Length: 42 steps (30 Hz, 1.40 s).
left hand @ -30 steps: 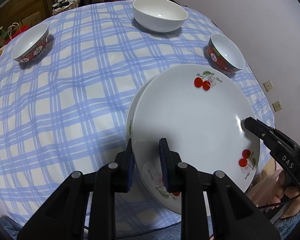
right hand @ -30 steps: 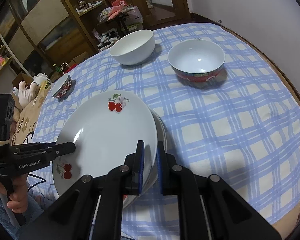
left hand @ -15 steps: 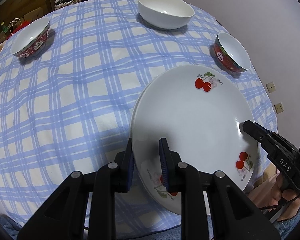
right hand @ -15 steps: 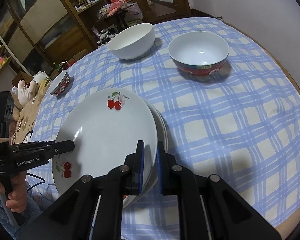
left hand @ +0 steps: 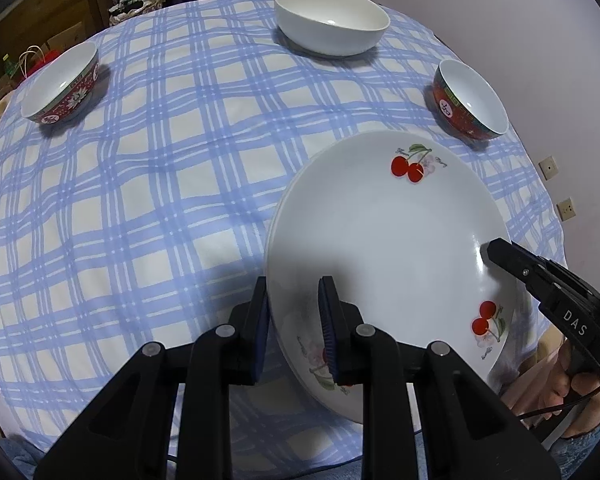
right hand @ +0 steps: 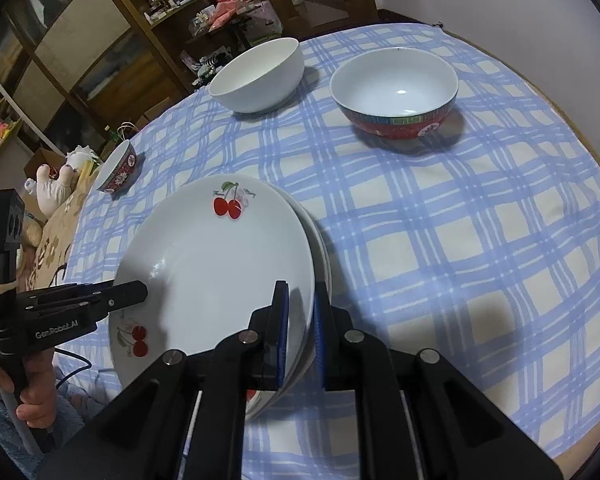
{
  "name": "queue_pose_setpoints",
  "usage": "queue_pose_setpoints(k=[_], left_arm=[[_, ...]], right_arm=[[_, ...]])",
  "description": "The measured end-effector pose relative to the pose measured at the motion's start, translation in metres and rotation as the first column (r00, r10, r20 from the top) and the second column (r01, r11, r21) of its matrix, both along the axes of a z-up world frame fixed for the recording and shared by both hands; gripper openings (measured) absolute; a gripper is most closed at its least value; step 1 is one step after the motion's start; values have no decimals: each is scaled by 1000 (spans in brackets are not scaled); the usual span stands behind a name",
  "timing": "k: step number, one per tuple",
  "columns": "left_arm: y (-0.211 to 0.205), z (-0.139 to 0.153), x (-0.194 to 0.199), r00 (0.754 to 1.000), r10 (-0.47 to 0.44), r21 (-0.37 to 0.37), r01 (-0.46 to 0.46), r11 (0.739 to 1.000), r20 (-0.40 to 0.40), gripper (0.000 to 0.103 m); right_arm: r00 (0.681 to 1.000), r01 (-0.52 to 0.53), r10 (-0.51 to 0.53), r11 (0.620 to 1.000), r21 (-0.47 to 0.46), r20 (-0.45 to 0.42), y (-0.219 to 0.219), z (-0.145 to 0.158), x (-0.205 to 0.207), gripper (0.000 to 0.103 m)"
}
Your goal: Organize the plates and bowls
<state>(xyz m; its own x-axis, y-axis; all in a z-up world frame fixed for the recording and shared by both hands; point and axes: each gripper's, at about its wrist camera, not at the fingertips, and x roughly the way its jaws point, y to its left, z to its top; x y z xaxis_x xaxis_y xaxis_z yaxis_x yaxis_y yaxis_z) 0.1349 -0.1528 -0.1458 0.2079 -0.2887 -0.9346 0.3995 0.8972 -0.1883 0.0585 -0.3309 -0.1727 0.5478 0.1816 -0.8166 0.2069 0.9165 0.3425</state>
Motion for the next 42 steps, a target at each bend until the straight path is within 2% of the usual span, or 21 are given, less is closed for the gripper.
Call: queue_pose_setpoints(k=[7,30,42], left_arm=[[-5,-7,4,1000,-16,37,16,999,2,22],[1,-6,5,1000,3,17,-2,1000,-4,25],[15,0,7,998,56,26,-56,998,8,26]], right_arm=[[1000,-4,4,1000,-1,-5,1,0,0,13],[1000,4,-4,1000,29,-6,-4,-3,0,13],[1000,4,-4,1000,16,-7,-3,-2,0,13]])
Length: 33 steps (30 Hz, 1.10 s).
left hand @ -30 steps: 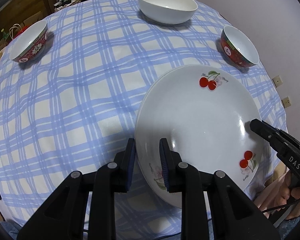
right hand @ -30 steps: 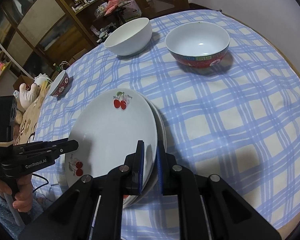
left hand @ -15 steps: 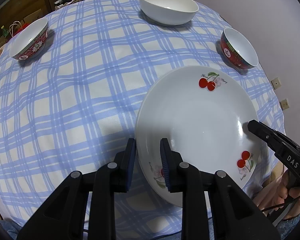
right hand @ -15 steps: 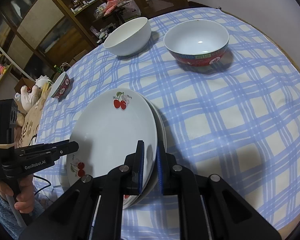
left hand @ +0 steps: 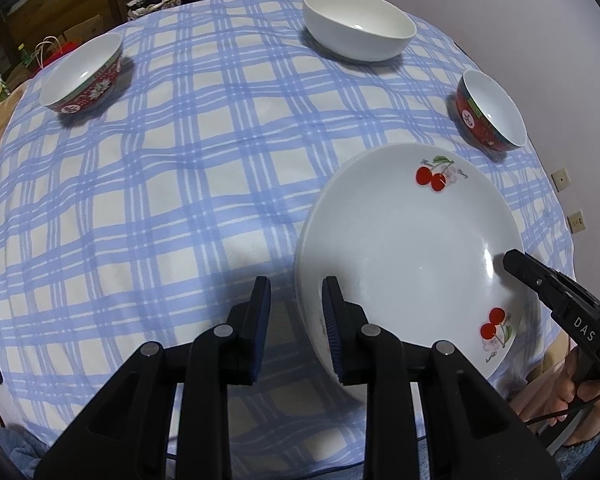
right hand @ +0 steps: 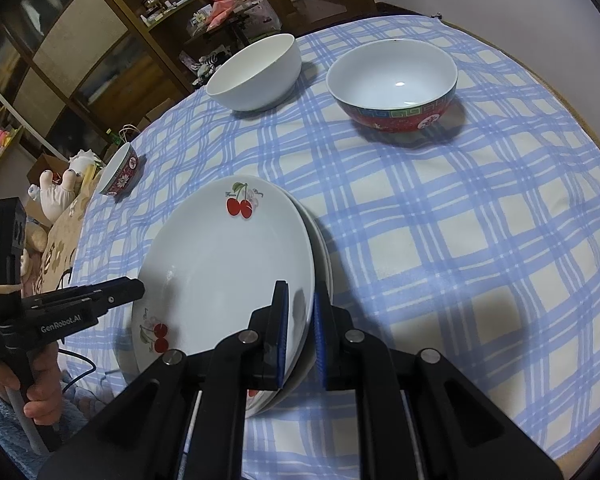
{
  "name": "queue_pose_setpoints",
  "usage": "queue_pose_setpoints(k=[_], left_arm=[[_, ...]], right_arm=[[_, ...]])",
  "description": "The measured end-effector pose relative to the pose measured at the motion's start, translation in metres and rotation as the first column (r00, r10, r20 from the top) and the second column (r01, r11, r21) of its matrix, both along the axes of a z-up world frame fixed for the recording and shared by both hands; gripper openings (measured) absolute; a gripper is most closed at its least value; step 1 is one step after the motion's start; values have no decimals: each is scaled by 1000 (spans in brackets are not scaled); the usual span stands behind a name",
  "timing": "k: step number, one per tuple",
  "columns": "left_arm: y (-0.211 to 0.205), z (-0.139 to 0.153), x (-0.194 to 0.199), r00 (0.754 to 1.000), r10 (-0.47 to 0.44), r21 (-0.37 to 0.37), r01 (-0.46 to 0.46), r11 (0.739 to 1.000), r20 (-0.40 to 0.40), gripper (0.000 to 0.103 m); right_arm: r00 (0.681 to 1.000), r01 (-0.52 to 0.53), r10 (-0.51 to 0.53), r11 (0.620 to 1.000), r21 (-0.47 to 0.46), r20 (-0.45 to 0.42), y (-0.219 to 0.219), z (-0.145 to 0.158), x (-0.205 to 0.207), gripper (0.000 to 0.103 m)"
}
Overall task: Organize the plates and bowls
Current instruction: 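Open both tools, releasing the plate stack, and pull back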
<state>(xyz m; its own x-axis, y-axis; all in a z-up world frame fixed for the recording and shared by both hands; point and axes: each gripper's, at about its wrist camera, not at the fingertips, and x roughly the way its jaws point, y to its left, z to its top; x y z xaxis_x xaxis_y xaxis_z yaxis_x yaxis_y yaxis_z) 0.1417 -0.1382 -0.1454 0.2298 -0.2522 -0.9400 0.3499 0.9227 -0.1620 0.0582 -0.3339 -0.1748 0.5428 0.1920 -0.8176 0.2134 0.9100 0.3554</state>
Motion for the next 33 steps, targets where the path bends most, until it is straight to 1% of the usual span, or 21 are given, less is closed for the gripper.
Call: queue_pose_setpoints(k=[2,4,6,12,14,15,16,17,18,19,20,21,22,23,26,27,29,32,33], left_arm=[[2,2,0,1000,6,0,-6,1000,4,27],[4,4,0,1000,14,0,-14,1000,7,27],[5,6,1,1000,17,3,-17,1000,14,27],[8,11,3,999,27,7,-27,1000,37,30],[9,13,2,999,26,15,-27,1000,44,35],[9,14,2,998,26,19,-27,999,48,38],[10,15,2,998,25,22,-27,999,58,43],[10,17,2,997,24,24,-25,999,68,48],[10,18,2,997,22,25,-24,999,77,51],[10,20,2,996,20,30,-23,999,85,55],[10,21,3,996,19,33,-22,999,88,59],[11,22,3,996,20,37,-24,999,89,61],[11,23,5,996,24,40,-28,999,89,67],[12,24,6,996,26,38,-29,999,88,72],[14,28,9,995,26,32,-29,999,95,80],[14,30,10,995,25,35,-29,999,100,82],[14,37,13,993,23,31,-27,999,118,89],[15,52,18,984,36,21,-41,999,172,92],[14,57,20,981,39,23,-44,999,188,92]], right_arm=[[1000,5,-5,1000,-11,-2,0,0,-1,13],[1000,14,-15,1000,-28,-10,-1,1,-1,19],[1000,16,-16,1000,-11,-2,-2,2,-1,19],[1000,22,-22,1000,-19,6,-3,6,-1,19],[999,31,-31,999,-23,15,-3,8,-2,20],[999,38,-37,999,-24,21,-4,11,-2,24],[999,43,-43,999,-26,25,-5,12,-3,33],[998,51,-50,998,-31,29,-5,13,-4,40],[998,59,-58,998,-36,36,-6,15,-5,51],[997,66,-64,997,-40,42,-7,15,-6,57],[996,72,-70,996,-44,46,-8,17,-6,60],[996,77,-75,996,-48,49,-9,17,-6,66],[995,85,-82,995,-55,51,-10,19,-6,74],[994,93,-90,993,-67,54,-11,21,-6,77],[994,94,-88,991,-97,67,-14,28,-4,84],[994,92,-85,990,-106,71,-15,30,-3,89],[993,89,-79,988,-124,84,-17,37,1,93],[992,81,-69,990,-113,105,-24,48,8,98],[991,80,-67,990,-114,117,-26,53,11,102]])
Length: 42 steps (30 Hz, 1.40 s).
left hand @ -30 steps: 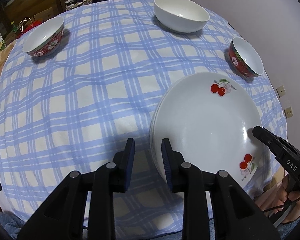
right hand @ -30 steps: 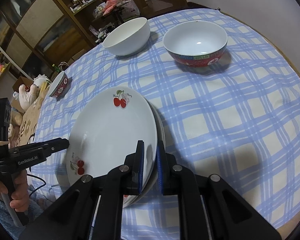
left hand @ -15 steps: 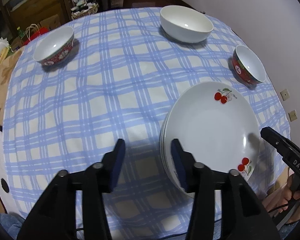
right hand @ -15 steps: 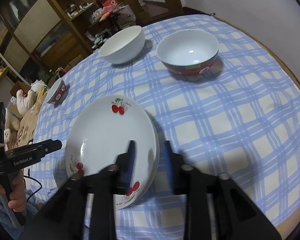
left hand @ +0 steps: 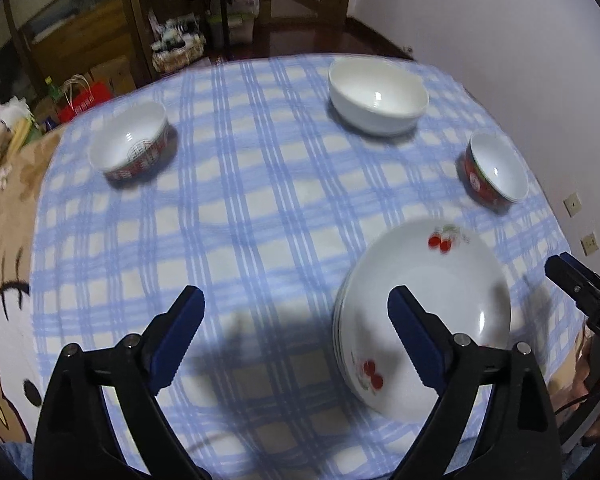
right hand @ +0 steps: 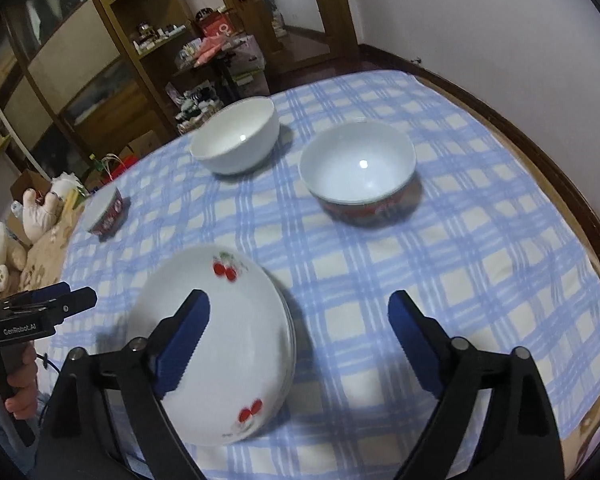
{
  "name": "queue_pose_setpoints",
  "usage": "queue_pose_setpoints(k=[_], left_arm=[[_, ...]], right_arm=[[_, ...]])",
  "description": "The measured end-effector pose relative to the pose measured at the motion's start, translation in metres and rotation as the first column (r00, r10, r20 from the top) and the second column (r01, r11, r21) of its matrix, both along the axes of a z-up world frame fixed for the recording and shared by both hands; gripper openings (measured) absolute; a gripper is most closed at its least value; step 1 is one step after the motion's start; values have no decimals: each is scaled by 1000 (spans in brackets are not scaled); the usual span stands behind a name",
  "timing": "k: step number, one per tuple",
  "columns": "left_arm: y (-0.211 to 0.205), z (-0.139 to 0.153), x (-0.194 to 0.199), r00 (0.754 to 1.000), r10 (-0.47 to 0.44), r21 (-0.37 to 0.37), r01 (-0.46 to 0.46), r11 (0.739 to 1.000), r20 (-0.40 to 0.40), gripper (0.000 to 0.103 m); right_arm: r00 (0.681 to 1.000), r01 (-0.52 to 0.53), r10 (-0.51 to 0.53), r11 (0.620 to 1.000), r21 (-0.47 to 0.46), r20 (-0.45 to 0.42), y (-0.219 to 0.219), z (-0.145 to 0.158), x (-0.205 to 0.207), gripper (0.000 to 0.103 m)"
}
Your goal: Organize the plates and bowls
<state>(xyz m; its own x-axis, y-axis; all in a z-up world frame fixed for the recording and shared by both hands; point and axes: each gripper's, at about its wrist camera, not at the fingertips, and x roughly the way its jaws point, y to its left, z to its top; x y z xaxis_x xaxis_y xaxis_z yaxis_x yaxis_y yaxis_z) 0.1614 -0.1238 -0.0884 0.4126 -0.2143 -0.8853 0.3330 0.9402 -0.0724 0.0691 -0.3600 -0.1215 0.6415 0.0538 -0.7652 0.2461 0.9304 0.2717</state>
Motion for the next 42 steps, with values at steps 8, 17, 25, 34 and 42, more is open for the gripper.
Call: queue_pose_setpoints(k=[8,17,25,34,42], left_arm=[[-6,25,32,998,37,-3,-37,999,53,93],[-31,44,84,994,18,5,-18,1000,112,93],[-58,39,140,997,-6,13,5,1000,80,93],[-88,15,188,998,-26,54,23,998,61,93],[-98,-21,212,1000,-9,69,7,998,21,93]], right_arm=[[998,-19,22,999,-51,65,-14,33,39,103],[994,-51,65,988,-143,93,-34,67,103,103],[988,-124,138,978,-168,72,-49,80,166,103],[974,-227,228,960,-164,-13,-53,68,229,103],[973,-229,223,957,-180,-52,-47,44,260,103]])
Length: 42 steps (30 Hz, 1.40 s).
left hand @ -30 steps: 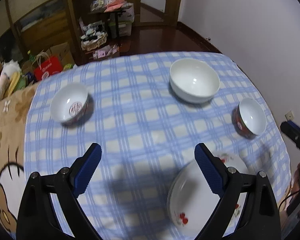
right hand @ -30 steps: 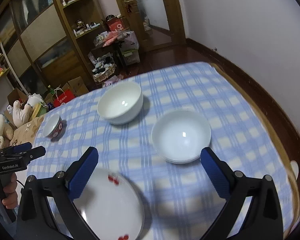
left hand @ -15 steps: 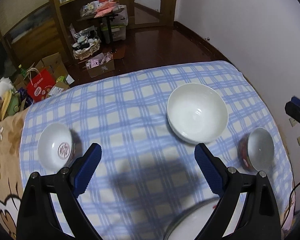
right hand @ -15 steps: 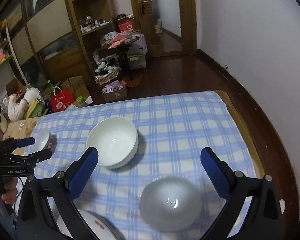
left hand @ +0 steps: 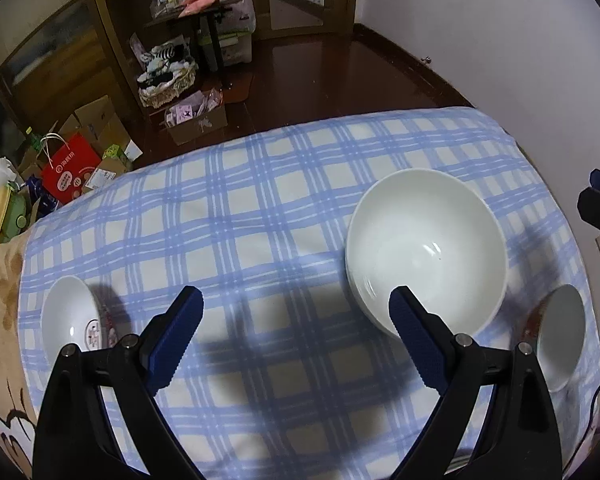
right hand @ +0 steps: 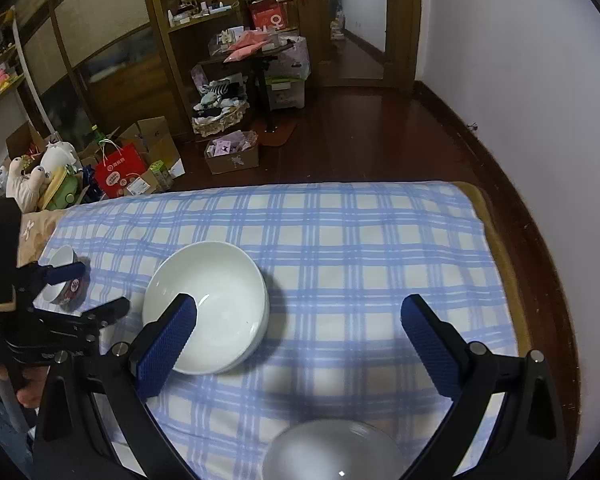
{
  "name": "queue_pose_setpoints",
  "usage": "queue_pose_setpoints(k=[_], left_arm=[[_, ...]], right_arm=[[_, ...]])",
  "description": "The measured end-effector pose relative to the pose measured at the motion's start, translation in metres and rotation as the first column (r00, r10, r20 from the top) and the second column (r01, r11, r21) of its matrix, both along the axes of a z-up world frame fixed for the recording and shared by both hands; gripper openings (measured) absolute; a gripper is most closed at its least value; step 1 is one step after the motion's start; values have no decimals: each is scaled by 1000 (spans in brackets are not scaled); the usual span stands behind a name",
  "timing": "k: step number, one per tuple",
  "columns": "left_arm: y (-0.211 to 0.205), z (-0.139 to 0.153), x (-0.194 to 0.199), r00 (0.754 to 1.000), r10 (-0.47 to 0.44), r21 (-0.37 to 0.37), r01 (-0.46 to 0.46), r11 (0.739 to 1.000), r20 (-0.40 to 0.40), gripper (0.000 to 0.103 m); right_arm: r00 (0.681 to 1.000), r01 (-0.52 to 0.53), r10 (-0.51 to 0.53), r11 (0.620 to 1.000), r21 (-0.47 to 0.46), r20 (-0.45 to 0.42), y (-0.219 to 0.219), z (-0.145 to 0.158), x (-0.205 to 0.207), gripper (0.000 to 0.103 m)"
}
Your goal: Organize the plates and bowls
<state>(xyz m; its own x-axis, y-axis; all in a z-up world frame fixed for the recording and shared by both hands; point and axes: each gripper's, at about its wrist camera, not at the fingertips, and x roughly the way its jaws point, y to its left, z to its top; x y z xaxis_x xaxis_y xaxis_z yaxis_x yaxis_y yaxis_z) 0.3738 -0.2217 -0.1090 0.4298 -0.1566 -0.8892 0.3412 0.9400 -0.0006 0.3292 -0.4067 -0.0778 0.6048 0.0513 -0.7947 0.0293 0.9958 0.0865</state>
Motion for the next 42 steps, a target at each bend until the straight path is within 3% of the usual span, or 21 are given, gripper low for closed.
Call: queue_pose_setpoints(k=[3,6,8,10,12,16,21,30,33,42], left_arm=[[-3,-11,7,1000,5,9,-5,1000,-14,93],[-2,-20,14,998,39,-10,-39,999,-43,86],[0,-28,18,996,51,-35,-54,998,-78,76],[0,-33,21,993,52,-62,-59,996,-109,70],[-1,-37,23,990,51,-84,-62,995,-128,63],[-6,-41,26,986,49,-116,-68,991,-161,41],[-8,-46,27,971,32,-194,-79,978,-238,20],[-23,-50,10,979,4,-145,-35,989,-204,15],[-18,-47,9,974,14,-165,-52,985,-224,15],[8,-13,-14,982,38,-164,-68,984,-183,15]], right_arm=[[1000,1,-1,1000,4,-17,4,-13,10,102],[999,-7,8,1000,17,-44,9,-26,18,88],[998,-14,16,1000,27,-62,14,-35,23,83],[995,-33,38,998,57,-88,17,-45,28,66],[992,-36,46,996,84,-121,20,-57,33,58],[984,-17,37,993,116,-173,19,-76,38,27],[980,-4,39,984,178,-195,18,-85,35,13],[983,19,15,983,184,-184,25,-83,26,14],[983,8,22,986,168,-180,31,-78,20,13],[985,-26,56,984,178,-166,49,-61,-7,13]])
